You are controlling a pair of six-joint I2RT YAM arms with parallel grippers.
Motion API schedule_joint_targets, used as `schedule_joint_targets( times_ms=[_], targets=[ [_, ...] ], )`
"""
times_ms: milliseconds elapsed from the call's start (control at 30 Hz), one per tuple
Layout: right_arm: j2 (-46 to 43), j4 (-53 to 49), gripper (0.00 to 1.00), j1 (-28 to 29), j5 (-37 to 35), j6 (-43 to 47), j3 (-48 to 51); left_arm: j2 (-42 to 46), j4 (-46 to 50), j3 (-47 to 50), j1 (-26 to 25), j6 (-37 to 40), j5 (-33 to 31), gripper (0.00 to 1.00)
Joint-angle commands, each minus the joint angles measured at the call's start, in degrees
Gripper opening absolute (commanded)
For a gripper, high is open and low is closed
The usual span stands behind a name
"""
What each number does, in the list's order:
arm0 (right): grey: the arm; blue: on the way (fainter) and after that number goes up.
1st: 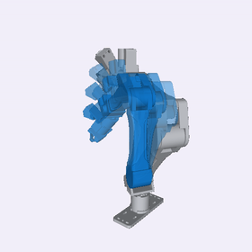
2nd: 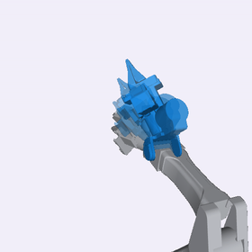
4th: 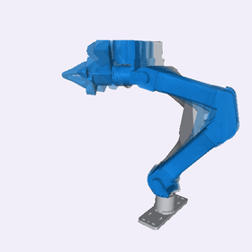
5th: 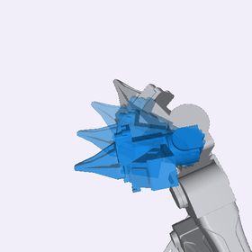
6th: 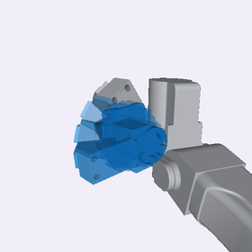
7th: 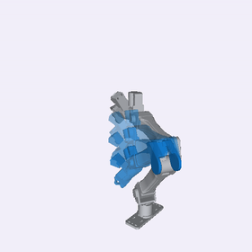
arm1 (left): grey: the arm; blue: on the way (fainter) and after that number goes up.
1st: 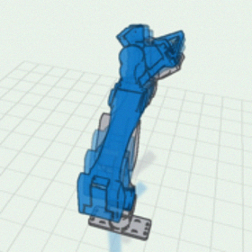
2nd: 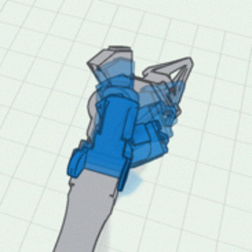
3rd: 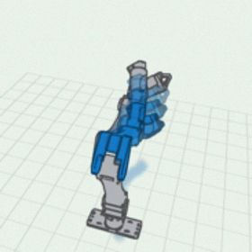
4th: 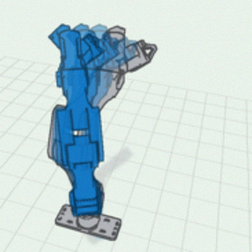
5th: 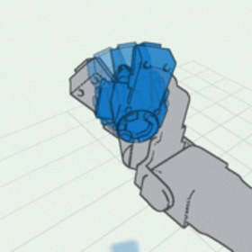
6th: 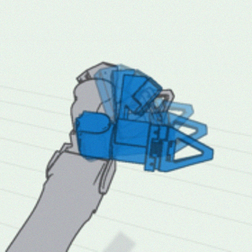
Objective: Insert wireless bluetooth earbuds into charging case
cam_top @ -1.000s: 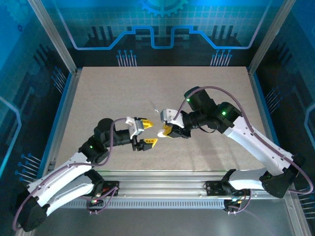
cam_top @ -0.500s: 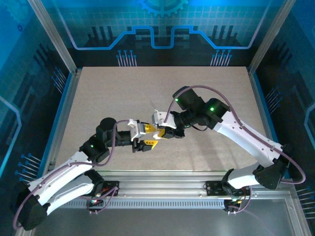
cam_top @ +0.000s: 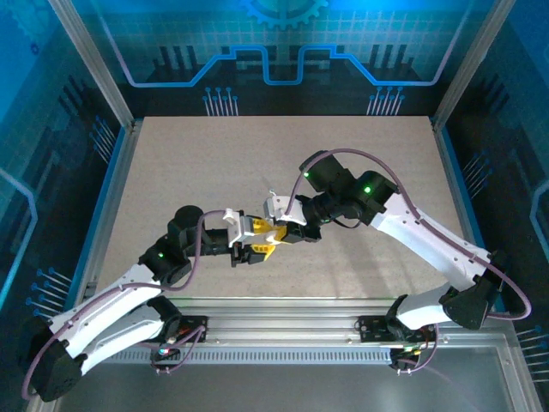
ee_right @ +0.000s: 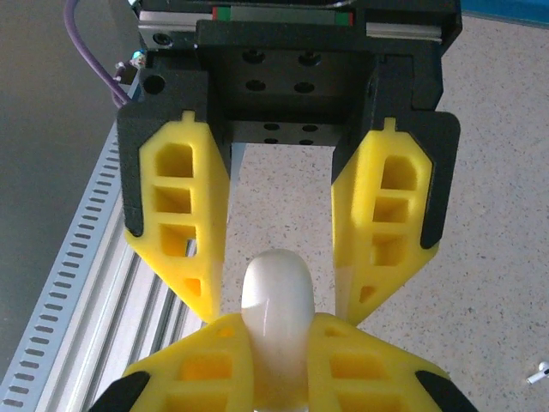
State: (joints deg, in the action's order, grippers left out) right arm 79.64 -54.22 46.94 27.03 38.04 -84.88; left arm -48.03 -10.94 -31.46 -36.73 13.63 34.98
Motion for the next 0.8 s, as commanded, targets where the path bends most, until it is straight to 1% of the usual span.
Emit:
schedule_joint_targets(
  times_ms=[0,167,467,700,767],
  targets=[
    [-0.2,-0.6,0.12,0.9,2.4,1.0,-1.7,-0.2,-1.5,-1.0,-0.5,0.0,0.8,0.46],
    [-0.3,-0.2,0.12,0.8,2.9,1.2,-1.7,-0.2,-1.5,-1.0,-0.6,0.1,0.8,0.45],
    [-0.2,0.2,0.12,0.9,3.5,1.1,-1.7,-0.4,-2.0,-0.7,-0.7,-0.1,1.0,0.37],
    [-0.6,0.7,0.12,0.9,3.5,1.2,-1.8,-0.3,-1.9,-0.6,-0.9,-0.1,0.8,0.36],
    [-0.6,0.7,0.12,0.8,3.6,1.2,-1.9,-0.3,-1.9,-0.7,-0.8,-0.2,0.8,0.31]
  ],
)
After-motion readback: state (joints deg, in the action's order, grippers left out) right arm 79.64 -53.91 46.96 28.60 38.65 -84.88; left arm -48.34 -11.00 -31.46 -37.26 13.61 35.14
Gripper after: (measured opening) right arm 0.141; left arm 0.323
